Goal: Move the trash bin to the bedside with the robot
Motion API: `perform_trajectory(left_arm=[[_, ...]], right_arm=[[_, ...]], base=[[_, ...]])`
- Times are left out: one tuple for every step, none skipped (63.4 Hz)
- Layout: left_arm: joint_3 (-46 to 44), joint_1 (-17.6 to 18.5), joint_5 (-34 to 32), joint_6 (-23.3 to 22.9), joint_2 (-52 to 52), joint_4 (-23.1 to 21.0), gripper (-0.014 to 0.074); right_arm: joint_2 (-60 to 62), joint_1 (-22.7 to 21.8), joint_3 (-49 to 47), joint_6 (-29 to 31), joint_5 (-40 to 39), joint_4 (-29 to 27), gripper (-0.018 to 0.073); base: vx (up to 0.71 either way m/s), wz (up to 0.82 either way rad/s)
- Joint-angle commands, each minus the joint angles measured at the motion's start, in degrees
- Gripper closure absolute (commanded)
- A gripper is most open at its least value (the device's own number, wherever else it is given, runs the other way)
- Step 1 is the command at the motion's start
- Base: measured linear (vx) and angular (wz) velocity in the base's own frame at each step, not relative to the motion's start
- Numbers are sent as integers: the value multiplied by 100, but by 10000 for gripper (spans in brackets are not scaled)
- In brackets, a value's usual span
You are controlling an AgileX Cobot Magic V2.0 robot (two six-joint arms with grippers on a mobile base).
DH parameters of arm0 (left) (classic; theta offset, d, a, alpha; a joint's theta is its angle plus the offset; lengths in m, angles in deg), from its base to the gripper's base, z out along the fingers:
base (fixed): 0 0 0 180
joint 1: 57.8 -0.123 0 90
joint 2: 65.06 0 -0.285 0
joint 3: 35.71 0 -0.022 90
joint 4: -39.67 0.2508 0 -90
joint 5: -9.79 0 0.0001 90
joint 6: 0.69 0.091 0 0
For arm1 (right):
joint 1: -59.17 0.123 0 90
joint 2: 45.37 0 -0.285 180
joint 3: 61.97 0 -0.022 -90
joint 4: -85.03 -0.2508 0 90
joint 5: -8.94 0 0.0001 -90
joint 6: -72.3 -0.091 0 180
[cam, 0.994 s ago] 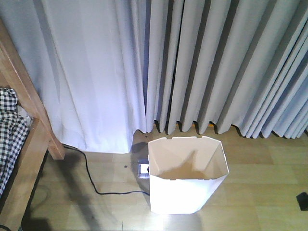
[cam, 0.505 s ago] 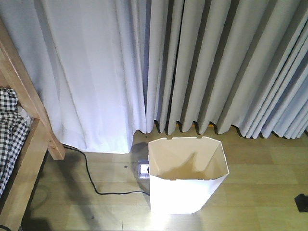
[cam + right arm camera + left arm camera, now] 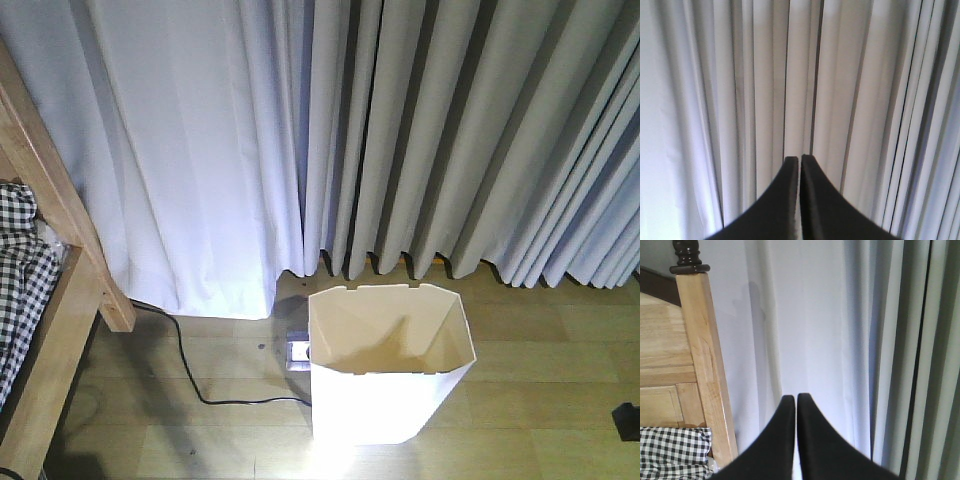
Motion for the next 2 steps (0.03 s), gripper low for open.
perform_trajectory(left_arm=[[67,37,-426,-79,-75,-54,603],[67,37,-426,-79,-75,-54,603]], right_arm=[[76,-8,8,10,-402,33,567],[76,-8,8,10,-402,33,567]], base=[[0,0],[0,0]])
